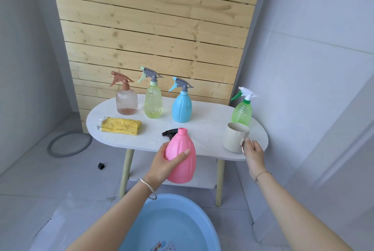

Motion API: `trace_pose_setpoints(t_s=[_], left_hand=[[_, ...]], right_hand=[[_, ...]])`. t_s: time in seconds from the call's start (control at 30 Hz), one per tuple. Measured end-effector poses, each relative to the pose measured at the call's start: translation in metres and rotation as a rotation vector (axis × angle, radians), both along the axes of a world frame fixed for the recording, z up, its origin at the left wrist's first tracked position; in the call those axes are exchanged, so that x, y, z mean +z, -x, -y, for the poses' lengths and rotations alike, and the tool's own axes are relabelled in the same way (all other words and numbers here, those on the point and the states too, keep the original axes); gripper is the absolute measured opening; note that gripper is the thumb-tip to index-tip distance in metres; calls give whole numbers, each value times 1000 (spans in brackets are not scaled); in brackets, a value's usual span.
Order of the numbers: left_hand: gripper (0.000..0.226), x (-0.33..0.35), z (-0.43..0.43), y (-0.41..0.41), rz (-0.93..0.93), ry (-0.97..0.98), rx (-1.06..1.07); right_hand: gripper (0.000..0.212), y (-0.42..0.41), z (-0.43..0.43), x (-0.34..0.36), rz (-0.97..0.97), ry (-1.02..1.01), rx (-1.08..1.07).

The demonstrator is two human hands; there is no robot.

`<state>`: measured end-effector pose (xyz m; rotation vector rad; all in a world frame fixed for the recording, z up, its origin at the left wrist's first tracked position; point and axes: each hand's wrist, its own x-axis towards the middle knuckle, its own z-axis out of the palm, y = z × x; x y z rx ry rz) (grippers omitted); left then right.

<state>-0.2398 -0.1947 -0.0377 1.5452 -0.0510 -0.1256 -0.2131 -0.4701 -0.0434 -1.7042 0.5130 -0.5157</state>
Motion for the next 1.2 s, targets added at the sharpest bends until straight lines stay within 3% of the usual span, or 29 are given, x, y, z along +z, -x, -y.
trace_pose_setpoints(t_s=[0.27,0.5,0.73,0.93,1.03,1.2], left_hand=[[87,-18,-21,60,-25,-10,38],[98,-63,-46,109,-102,-36,137],[84,-122,-64,149,-196,-43,165],[49,-153,-74,165,-211,-119,181],[57,-166,-80,166,-229,-140,187],[76,-182,-88,171,-259,-173,202]], right_hand=[[31,73,-21,25,105,-30,215],[28,127,-59,10,-78,8,432],[24,156,-91,-68,-351,23,504],[26,168,-98,-162,-548,151,500],[27,175,-104,-186,-623,231,523],[36,182,-113,-208,-672,678,545]])
